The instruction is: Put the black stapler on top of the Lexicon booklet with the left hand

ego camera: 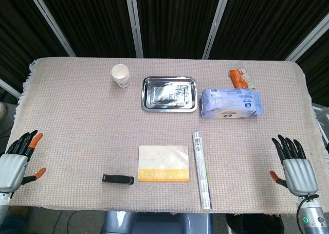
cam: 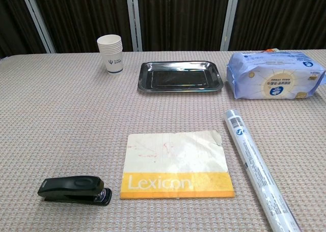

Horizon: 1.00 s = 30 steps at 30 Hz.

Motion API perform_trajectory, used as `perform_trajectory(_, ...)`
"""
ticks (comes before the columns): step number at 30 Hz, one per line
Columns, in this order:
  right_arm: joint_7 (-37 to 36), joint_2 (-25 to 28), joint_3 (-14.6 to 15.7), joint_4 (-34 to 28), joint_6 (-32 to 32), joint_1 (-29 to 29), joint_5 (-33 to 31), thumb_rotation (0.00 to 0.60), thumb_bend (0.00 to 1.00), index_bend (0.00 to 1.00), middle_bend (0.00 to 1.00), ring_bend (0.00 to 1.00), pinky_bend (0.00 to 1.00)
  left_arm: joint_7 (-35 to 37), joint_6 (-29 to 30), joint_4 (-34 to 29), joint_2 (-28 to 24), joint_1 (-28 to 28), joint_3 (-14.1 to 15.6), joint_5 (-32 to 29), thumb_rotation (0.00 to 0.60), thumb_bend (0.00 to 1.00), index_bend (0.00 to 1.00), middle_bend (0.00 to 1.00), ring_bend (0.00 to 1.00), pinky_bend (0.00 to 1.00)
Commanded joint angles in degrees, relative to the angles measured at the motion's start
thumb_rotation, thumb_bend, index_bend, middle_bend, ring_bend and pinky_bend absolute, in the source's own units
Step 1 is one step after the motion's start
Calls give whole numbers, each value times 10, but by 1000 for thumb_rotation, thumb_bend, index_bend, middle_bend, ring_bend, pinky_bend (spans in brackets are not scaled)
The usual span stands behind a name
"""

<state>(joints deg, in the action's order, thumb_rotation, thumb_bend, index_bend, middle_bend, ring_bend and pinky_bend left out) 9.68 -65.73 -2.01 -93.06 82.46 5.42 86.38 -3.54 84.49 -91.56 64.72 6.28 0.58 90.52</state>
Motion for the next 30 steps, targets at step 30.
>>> perform_trajectory(30,-55,13,1,6,11,4,25,600,172,0,0,0,0,-115,-101,-39,106,57,67,113,600,199,189,208,176,326)
